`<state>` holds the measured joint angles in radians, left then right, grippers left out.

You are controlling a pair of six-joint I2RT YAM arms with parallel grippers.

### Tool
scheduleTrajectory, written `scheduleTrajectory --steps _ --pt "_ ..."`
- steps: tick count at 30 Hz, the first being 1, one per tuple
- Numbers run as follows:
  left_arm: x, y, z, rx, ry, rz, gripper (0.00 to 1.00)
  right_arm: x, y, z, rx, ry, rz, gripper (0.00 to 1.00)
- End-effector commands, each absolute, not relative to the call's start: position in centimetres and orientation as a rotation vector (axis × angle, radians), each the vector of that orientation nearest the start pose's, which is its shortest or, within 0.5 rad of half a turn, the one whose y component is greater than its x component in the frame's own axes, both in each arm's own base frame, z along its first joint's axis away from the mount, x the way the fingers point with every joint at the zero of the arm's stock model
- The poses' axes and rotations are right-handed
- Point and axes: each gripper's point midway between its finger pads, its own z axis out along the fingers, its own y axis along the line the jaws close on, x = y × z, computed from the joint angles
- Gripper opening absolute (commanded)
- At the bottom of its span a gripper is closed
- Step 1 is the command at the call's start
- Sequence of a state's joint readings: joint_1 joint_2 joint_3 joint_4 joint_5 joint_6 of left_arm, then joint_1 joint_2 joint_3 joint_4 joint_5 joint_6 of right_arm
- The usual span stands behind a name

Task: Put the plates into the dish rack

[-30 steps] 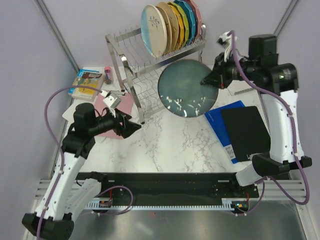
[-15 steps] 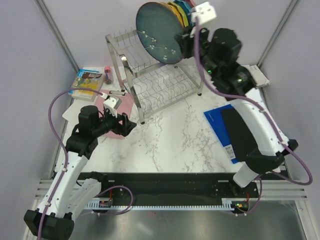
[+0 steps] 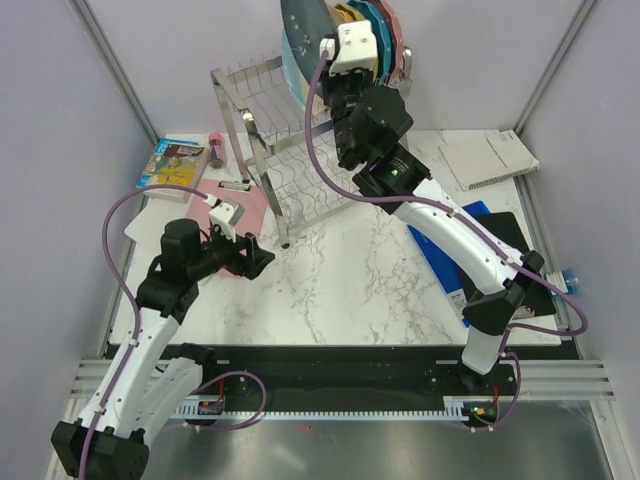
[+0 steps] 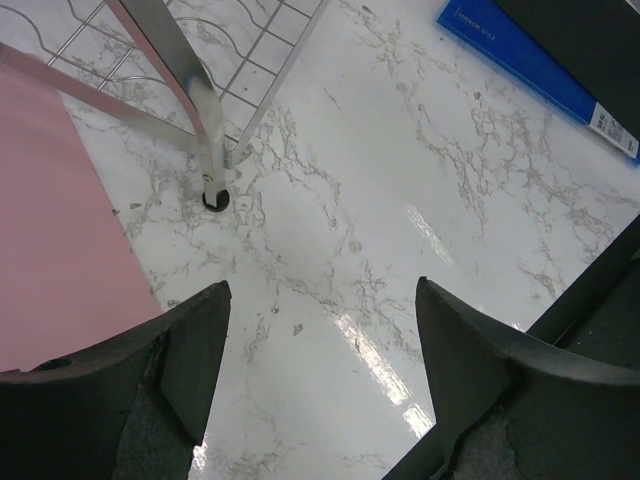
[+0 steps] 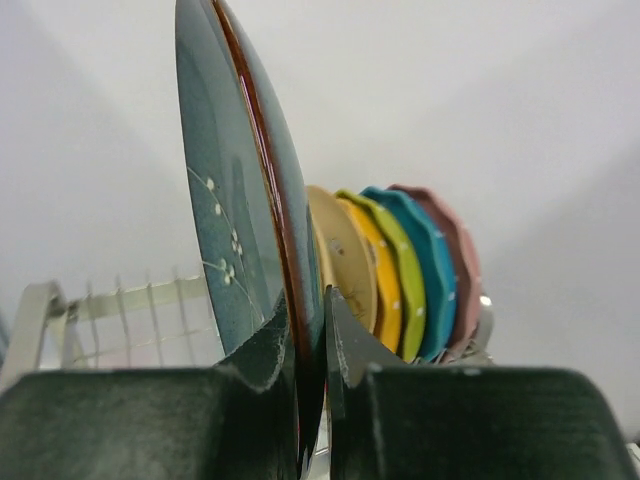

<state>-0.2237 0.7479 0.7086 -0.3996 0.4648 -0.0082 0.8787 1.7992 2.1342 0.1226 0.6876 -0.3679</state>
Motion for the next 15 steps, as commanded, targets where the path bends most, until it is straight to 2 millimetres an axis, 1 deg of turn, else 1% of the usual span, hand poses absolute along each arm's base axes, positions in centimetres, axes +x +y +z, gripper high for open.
scheduleTrajectory --steps 1,6,7,15 --pt "24.3 -14.5 21.8 0.511 1.899 -0.681 0.81 37.6 24.6 64.3 0.141 0.978 0.142 0.00" --pt "24.8 -14.6 21.7 0.508 1.897 -0.678 0.81 38.5 26.3 62.7 0.083 1.023 0.157 0.00" --pt "24.8 -14.6 21.5 0.507 1.906 -0.680 0.81 38.7 26.5 62.3 0.079 1.031 0.155 0.00" --pt "25.2 -14.5 21.1 0.503 1.923 -0.669 0.81 39.7 27.8 61.0 0.061 1.071 0.153 0.00"
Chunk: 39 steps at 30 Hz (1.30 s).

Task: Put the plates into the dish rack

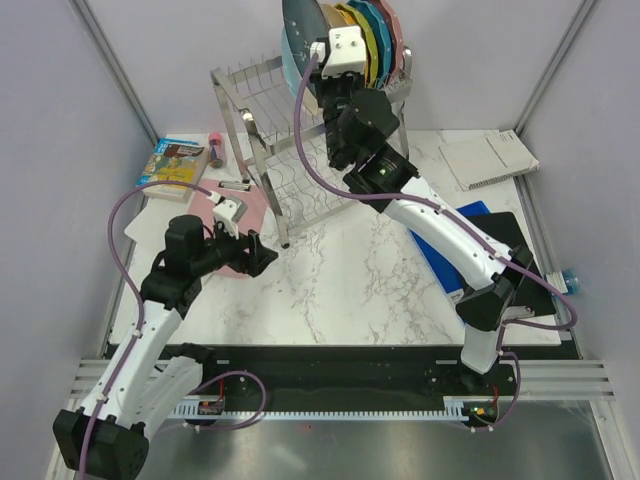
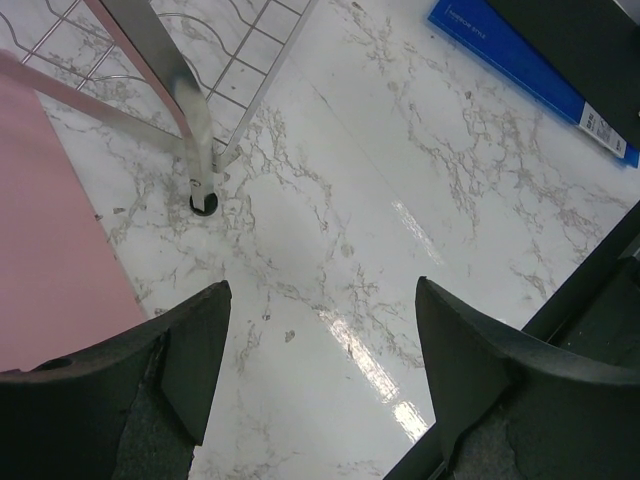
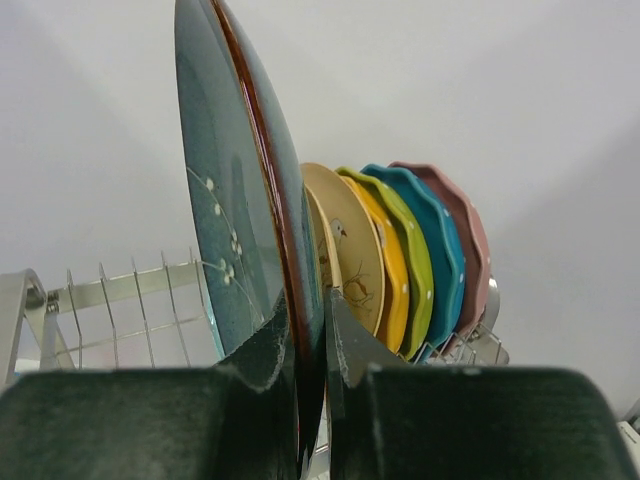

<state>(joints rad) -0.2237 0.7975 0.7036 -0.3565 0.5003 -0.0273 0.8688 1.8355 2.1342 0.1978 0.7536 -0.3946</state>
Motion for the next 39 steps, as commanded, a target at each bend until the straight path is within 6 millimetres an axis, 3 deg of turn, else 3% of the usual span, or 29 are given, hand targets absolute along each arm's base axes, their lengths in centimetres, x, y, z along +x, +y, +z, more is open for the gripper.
scheduleTrajectory --steps 1,12,22,29,33,39 --pt "25.2 -14.5 21.0 0.506 1.925 -0.669 0.81 40.0 28.0 60.5 0.057 1.082 0.146 0.00" --pt "25.7 -14.5 19.8 0.508 1.963 -0.665 0.80 41.6 29.9 58.0 0.015 1.141 0.119 0.00" --pt "26.0 -14.4 19.5 0.511 1.970 -0.652 0.81 43.9 33.0 55.4 -0.082 1.174 0.105 0.00" --pt "26.5 -14.7 19.1 0.498 1.992 -0.671 0.81 45.8 33.3 54.2 -0.119 1.202 0.094 0.00" --pt "26.8 -14.8 19.1 0.485 1.992 -0.681 0.80 46.2 33.6 54.0 -0.142 1.199 0.091 0.25" --pt "26.9 -15.0 19.1 0.472 1.997 -0.701 0.80 46.3 33.0 54.4 -0.124 1.190 0.089 0.33"
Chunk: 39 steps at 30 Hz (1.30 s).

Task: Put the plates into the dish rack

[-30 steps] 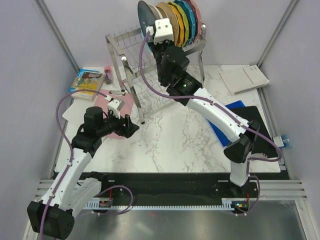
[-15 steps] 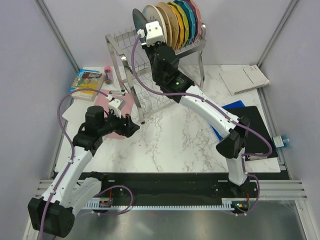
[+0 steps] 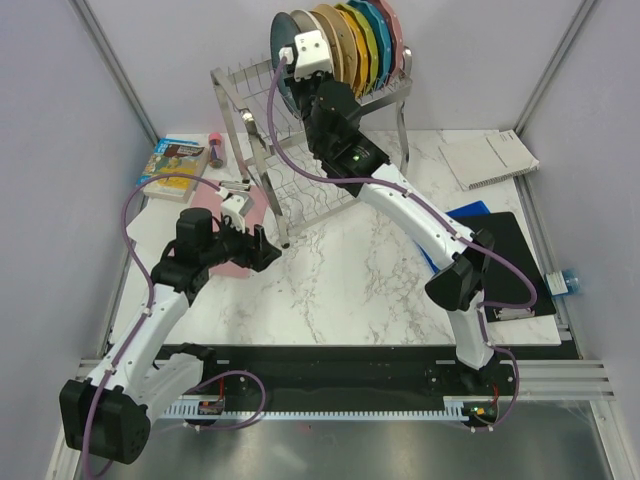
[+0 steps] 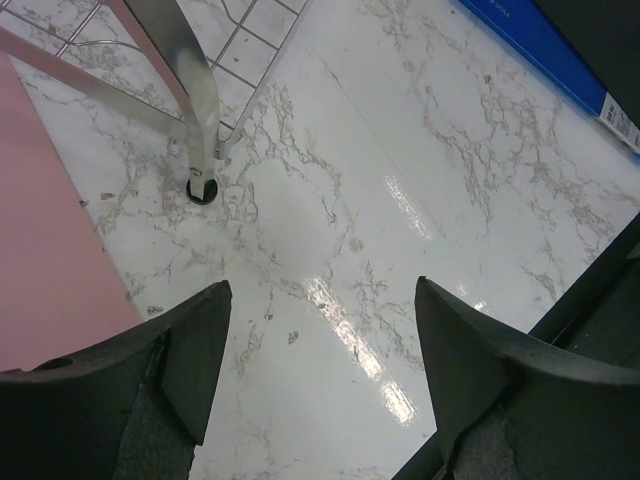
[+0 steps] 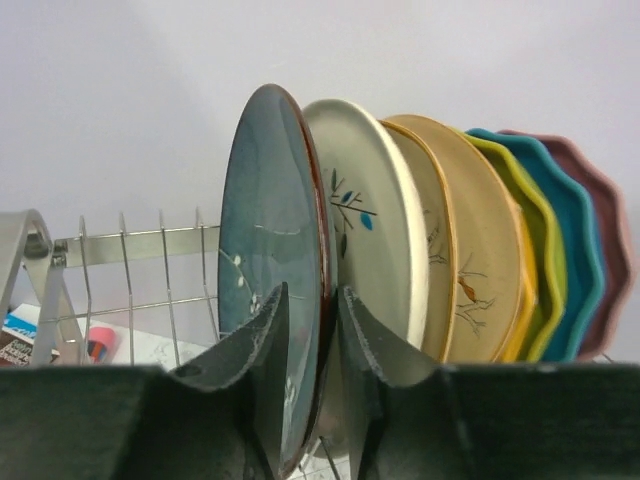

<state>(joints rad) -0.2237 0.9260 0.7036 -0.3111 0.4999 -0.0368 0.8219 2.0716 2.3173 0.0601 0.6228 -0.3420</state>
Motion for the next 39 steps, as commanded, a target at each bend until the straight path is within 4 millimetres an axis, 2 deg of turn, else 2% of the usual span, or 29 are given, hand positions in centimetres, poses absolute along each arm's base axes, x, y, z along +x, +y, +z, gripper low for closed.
scheduleTrajectory --steps 1,3,7,8,12,14,16,17,19,20,22,23,25,26,27,28,29,30,31,32,33,34,35,37,38,39 --pt "26.9 -15.1 19.1 0.470 1.995 -0.704 0.80 46.3 33.0 54.3 -0.126 1.189 0.088 0.35" --pt "26.9 -15.1 19.1 0.465 1.994 -0.709 0.80 46.1 32.8 54.7 -0.119 1.182 0.090 0.43" --pt "26.8 -15.2 19.2 0.461 1.991 -0.717 0.80 45.3 32.2 56.0 -0.112 1.161 0.105 0.47" --pt "26.8 -15.2 19.1 0.460 1.991 -0.716 0.80 44.7 31.7 56.8 -0.110 1.148 0.105 0.49" --pt "27.9 -14.7 20.0 0.453 1.945 -0.655 0.83 42.3 30.1 59.3 -0.115 1.105 0.062 0.68" --pt "29.4 -14.0 21.4 0.433 1.900 -0.583 0.85 41.1 28.5 60.6 -0.123 1.086 0.025 0.75" --pt "30.3 -13.4 22.8 0.435 1.862 -0.519 0.87 40.2 26.9 61.6 -0.105 1.074 -0.006 0.92" --pt "31.2 -12.9 24.4 0.420 1.825 -0.475 0.99 39.3 25.7 62.1 -0.099 1.067 -0.026 0.98" --pt "31.9 -12.2 26.1 0.400 1.791 -0.418 1.00 38.5 23.5 62.6 -0.071 1.063 -0.096 0.98" --pt "32.3 -11.7 27.8 0.375 1.757 -0.384 1.00 38.0 22.4 62.4 -0.068 1.079 -0.120 0.98" --pt "32.6 -10.7 29.4 0.362 1.720 -0.321 1.00 38.7 20.4 60.1 -0.087 1.178 -0.205 0.98" --pt "32.9 -9.6 30.7 0.312 1.699 -0.261 1.00 38.8 19.3 58.0 -0.111 1.236 -0.249 0.98" --pt "33.2 -7.5 32.1 0.229 1.671 -0.159 1.00 40.5 16.1 52.9 -0.125 1.391 -0.372 0.98" --pt "33.3 -7.0 33.0 0.210 1.653 -0.132 1.00 40.9 14.7 49.8 -0.117 1.475 -0.420 0.98" --pt "33.4 -6.2 33.4 0.201 1.642 -0.081 1.00 41.9 10.8 45.5 -0.138 1.628 -0.530 0.98" --pt "33.5 -5.8 33.6 0.200 1.634 -0.051 1.00 42.5 9.1 42.8 -0.046 1.711 -0.482 0.98" --pt "33.8 -4.8 33.7 0.187 1.633 0.012 1.00 43.3 7.6 39.1 -0.044 1.819 -0.498 0.98" --pt "33.9 -4.2 33.6 0.178 1.639 0.039 1.00 42.8 2.5 35.5 0.030 1.966 -0.595 0.98" --pt "33.9 -3.9 33.5 0.175 1.645 0.052 1.00 42.9 0.8 33.1 0.167 2.039 -0.534 0.98" --pt "33.9 -3.8 33.6 0.178 1.647 0.054 1.00 43.0 -0.5 29.8 0.202 2.150 -0.477 0.98" --pt "33.9 -3.3 33.3 0.159 1.656 0.055 1.00 42.5 -3.1 26.9 0.295 2.267 -0.304 0.98" --pt "33.7 -3.2 33.1 0.150 1.665 0.041 1.00 42.3 -2.4 25.4 0.311 2.313 -0.134 0.98" --pt "33.5 -3.8 32.7 0.166 1.673 -0.007 1.00 41.6 -2.9 23.7 0.350 2.357 -0.002 0.98" --pt "33.2 -4.3 32.2 0.161 1.683 -0.073 1.00 41.2 -2.7 23.0 0.382 2.364 0.044 0.98" --pt "33.1 -4.8 31.5 0.178 1.696 -0.105 1.00 41.1 -2.1 23.3 0.335 2.366 0.041 0.98" --pt "33.1 -5.0 31.0 0.174 1.703 -0.118 1.00 41.1 -0.4 23.7 0.283 2.359 0.028 0.98"
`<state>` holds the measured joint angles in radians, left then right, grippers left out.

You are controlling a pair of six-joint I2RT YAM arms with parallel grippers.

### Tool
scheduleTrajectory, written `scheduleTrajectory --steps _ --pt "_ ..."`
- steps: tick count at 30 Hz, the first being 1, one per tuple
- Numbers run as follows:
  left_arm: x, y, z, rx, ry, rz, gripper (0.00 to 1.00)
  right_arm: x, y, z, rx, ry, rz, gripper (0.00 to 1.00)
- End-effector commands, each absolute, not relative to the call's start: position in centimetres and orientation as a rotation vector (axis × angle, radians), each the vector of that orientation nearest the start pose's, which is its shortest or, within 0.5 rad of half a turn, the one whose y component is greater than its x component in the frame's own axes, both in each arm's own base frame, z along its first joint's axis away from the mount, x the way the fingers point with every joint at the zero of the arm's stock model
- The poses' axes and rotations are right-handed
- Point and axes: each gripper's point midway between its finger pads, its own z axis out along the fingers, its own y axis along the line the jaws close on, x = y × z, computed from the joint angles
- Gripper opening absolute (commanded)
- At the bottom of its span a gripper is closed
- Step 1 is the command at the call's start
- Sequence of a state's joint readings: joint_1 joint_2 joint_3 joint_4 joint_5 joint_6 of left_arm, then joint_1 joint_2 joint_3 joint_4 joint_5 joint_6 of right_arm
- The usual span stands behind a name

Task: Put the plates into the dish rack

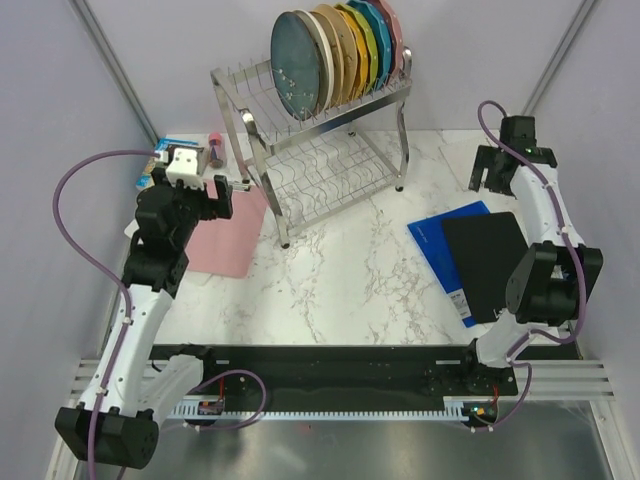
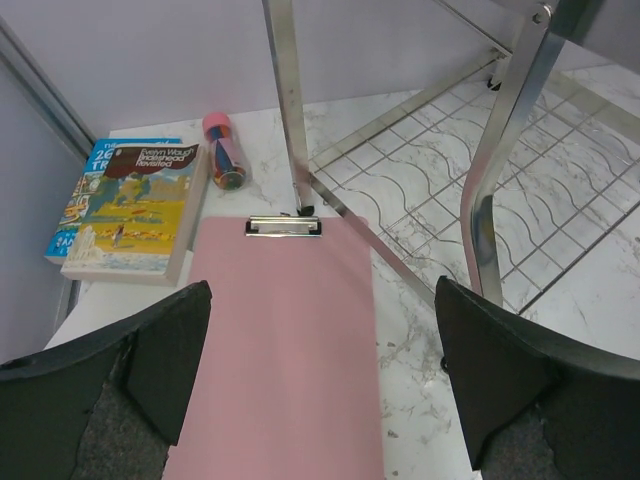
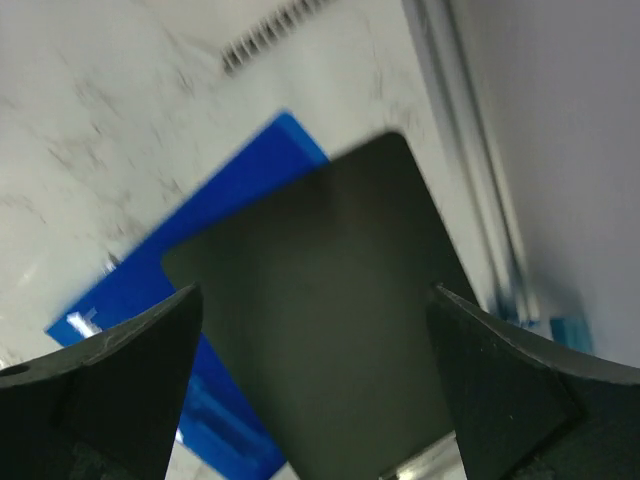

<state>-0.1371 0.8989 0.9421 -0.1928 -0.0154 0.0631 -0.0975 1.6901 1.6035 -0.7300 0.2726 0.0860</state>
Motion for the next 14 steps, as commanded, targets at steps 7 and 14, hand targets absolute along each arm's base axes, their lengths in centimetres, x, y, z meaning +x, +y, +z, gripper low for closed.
scheduleTrajectory --steps 7,14 --pt "35.1 -5.9 24.9 0.256 1.826 -0.135 1.00 41.6 3.8 25.6 0.152 2.258 -0.091 0.98" --pt "36.7 -6.6 21.0 0.211 1.968 -0.204 1.00 42.5 5.0 22.8 0.112 2.291 -0.069 0.98"
